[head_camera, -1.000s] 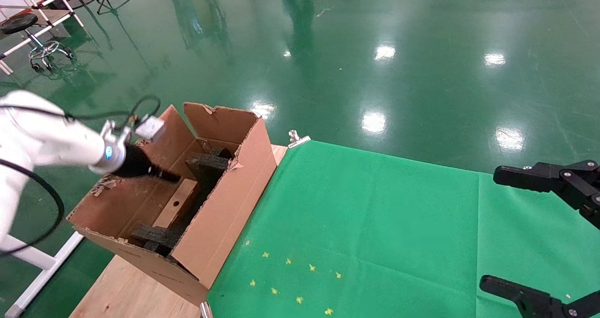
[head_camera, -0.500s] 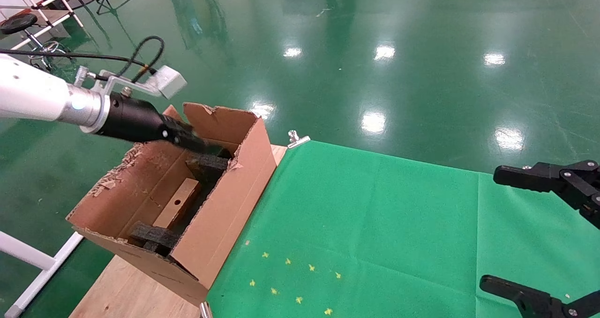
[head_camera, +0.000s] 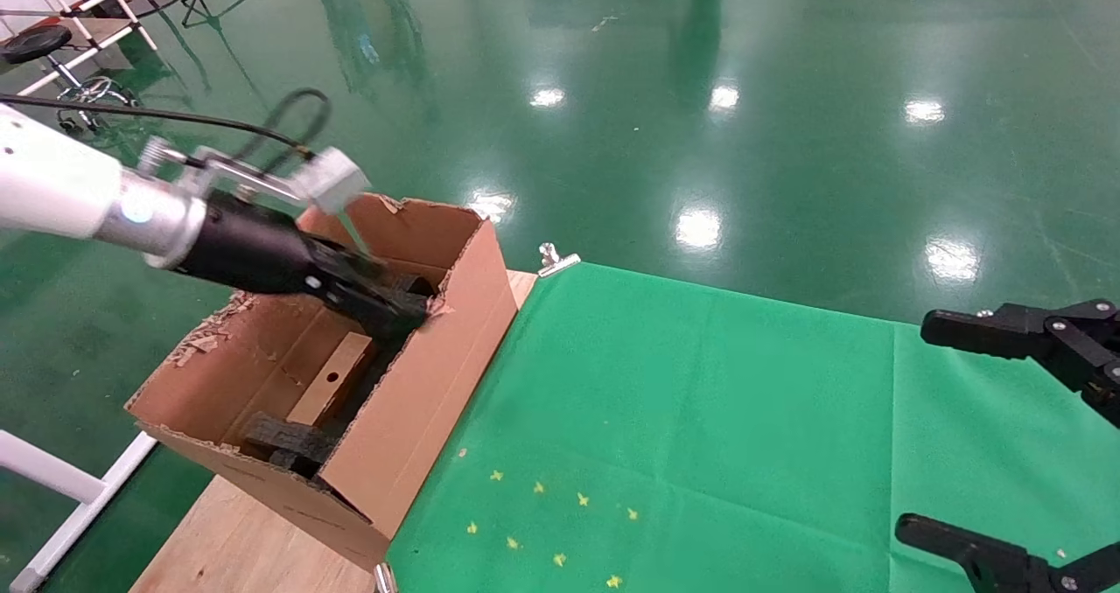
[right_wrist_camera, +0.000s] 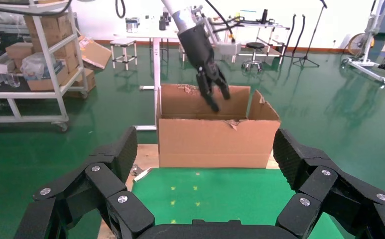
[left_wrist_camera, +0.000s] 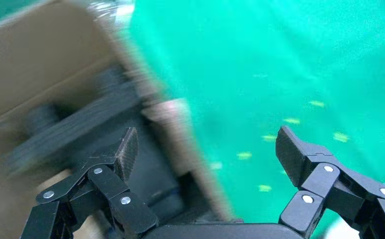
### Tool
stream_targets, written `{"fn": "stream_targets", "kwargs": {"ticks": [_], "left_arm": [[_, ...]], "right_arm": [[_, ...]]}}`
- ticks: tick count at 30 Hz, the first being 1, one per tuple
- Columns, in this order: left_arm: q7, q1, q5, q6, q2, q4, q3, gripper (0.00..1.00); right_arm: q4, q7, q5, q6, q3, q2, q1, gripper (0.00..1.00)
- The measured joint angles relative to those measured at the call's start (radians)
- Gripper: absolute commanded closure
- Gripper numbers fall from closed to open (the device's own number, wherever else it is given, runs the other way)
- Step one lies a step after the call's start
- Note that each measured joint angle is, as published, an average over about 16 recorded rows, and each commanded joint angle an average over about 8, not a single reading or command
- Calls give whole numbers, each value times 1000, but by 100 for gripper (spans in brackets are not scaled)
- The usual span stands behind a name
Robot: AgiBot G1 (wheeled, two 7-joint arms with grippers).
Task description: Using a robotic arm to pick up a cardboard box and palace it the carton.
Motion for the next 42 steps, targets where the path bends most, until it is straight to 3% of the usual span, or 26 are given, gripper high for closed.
{"fn": "stream_targets", "kwargs": {"ticks": [42], "left_arm": [[318,550,-584,65,-51,-491,-461,0]], "right_arm": [[0,-1,1,0,-1,0,0,0]]}}
